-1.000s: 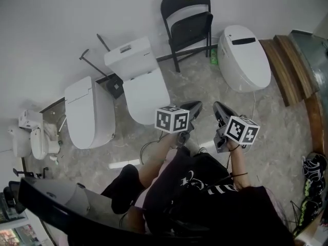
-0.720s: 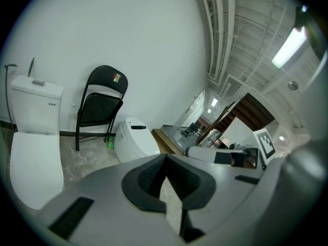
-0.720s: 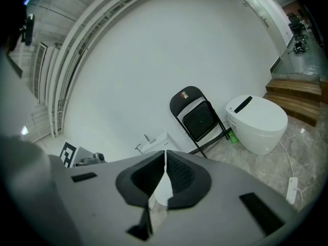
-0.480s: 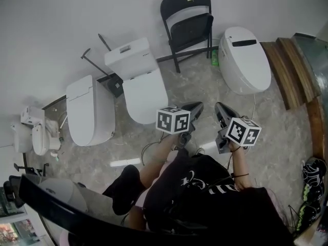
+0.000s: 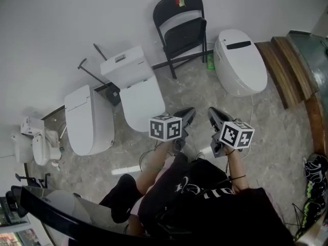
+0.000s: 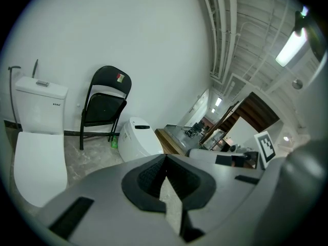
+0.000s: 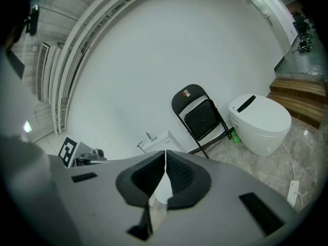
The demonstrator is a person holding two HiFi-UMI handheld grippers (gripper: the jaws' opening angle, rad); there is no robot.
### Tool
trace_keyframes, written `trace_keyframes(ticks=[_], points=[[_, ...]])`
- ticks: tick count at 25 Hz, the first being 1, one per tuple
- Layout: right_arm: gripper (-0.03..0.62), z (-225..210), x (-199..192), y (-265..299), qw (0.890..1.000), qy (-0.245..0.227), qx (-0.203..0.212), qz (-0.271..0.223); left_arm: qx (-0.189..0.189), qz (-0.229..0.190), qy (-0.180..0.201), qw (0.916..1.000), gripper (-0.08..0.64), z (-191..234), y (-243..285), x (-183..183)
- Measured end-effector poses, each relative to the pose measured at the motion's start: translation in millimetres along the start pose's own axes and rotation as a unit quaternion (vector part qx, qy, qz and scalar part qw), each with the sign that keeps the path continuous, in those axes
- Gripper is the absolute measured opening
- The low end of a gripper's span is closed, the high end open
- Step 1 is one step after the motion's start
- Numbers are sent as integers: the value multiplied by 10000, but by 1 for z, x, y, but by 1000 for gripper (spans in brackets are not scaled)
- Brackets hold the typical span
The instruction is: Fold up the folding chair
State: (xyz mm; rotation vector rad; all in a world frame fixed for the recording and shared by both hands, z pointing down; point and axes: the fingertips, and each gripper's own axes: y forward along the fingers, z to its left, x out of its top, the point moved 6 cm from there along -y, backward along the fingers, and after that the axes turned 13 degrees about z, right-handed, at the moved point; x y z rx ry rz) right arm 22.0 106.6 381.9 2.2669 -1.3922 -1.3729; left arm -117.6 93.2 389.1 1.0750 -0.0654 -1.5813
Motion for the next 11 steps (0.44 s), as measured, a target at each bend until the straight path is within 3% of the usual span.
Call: trace_keyframes(ticks=[11], points=[[20, 1, 0, 4, 10000, -28, -33, 62, -2, -41, -107, 9999, 3, 6, -3, -1]])
